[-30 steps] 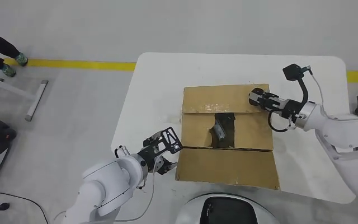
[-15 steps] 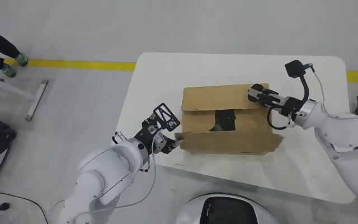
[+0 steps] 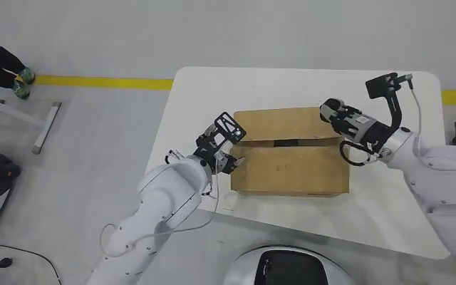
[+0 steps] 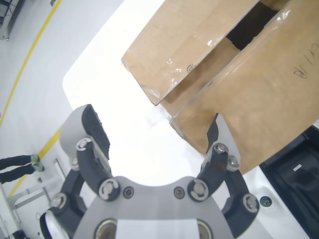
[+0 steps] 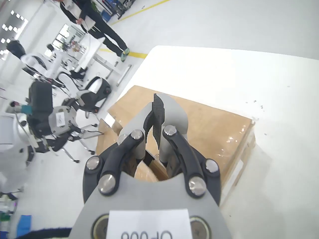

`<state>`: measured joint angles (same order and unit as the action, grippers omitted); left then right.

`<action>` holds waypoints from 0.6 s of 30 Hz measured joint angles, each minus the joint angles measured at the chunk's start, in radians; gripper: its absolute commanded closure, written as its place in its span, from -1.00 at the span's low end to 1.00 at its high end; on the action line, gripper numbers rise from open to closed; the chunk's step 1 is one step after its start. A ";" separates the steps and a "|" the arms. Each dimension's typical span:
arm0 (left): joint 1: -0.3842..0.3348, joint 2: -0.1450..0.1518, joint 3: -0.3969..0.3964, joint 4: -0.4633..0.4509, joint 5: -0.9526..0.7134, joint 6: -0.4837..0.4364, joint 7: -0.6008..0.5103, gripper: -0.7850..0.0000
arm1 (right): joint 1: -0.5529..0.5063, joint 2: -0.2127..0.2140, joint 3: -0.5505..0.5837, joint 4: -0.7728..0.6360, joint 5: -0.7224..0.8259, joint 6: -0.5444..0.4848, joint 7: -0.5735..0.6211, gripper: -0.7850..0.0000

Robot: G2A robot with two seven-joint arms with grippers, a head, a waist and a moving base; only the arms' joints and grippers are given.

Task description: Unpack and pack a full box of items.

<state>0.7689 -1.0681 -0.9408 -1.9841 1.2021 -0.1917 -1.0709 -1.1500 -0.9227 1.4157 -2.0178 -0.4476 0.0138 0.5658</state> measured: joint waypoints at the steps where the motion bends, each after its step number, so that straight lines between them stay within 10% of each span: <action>1: -0.001 -0.002 0.002 0.006 0.000 0.005 0.001 -1.00 | -0.010 0.000 -0.017 -0.007 -0.053 -0.005 -0.017 1.00; 18: 0.042 -0.012 -0.035 0.061 0.047 0.047 0.004 -1.00 | -0.033 -0.030 -0.219 0.030 -0.507 0.036 -0.140 1.00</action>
<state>0.8106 -1.0800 -0.9753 -1.9228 1.2489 -0.1447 -1.0666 -1.1829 -0.9525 1.1967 -1.9874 -0.9544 0.0502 0.4255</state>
